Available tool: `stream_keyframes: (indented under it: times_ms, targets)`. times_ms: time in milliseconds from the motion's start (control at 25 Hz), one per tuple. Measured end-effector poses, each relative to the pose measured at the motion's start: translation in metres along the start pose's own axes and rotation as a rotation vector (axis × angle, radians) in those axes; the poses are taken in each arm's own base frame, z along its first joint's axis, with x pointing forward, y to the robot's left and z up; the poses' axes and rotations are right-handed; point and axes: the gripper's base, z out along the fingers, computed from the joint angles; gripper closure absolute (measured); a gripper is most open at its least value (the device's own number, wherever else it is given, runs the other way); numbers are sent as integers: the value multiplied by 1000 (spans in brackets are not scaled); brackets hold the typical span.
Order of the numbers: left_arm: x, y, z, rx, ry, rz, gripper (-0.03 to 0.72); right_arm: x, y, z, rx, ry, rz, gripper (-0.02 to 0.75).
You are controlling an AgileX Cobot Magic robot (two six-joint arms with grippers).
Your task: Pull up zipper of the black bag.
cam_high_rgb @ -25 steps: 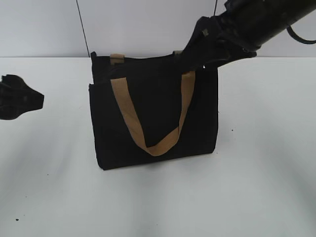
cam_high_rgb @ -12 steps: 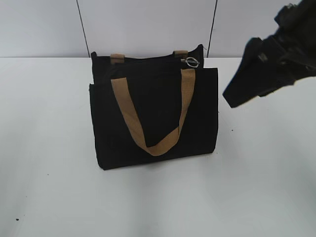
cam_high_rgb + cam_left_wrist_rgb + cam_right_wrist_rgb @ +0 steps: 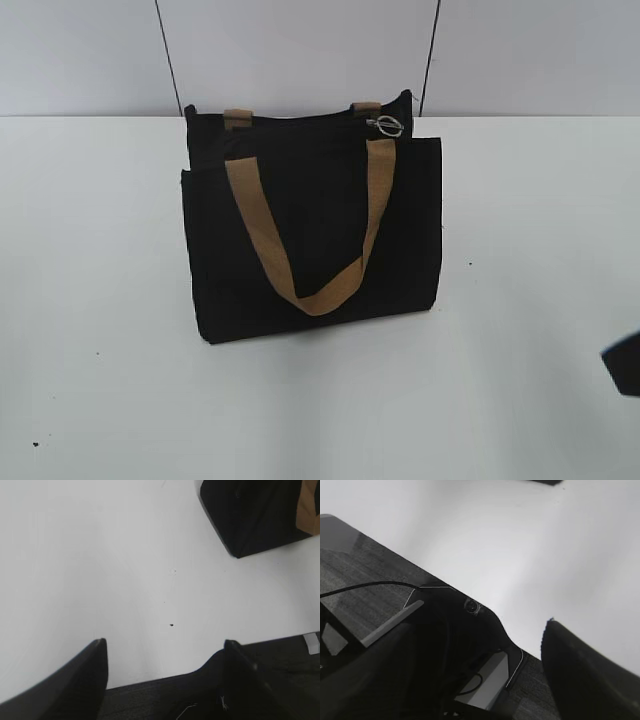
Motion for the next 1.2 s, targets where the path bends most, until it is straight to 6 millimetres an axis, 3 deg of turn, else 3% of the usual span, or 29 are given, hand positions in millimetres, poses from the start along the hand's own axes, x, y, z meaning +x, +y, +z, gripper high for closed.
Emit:
stream_keyframes:
  times_ms: [240, 520, 800, 1200]
  targets:
    - [14, 3, -9, 3, -40, 70, 152, 71, 3, -20, 115, -146, 23, 141]
    - [22, 4, -18, 9, -103, 89, 153, 123, 2, -35, 232, -306, -36, 143]
    - [34, 5, 2, -1, -28, 99, 156, 136, -6, -31, 315, -349, -60, 143]
    - [28, 3, 13, 12, -126, 101, 162, 135, -10, -27, 344, -355, -67, 195]
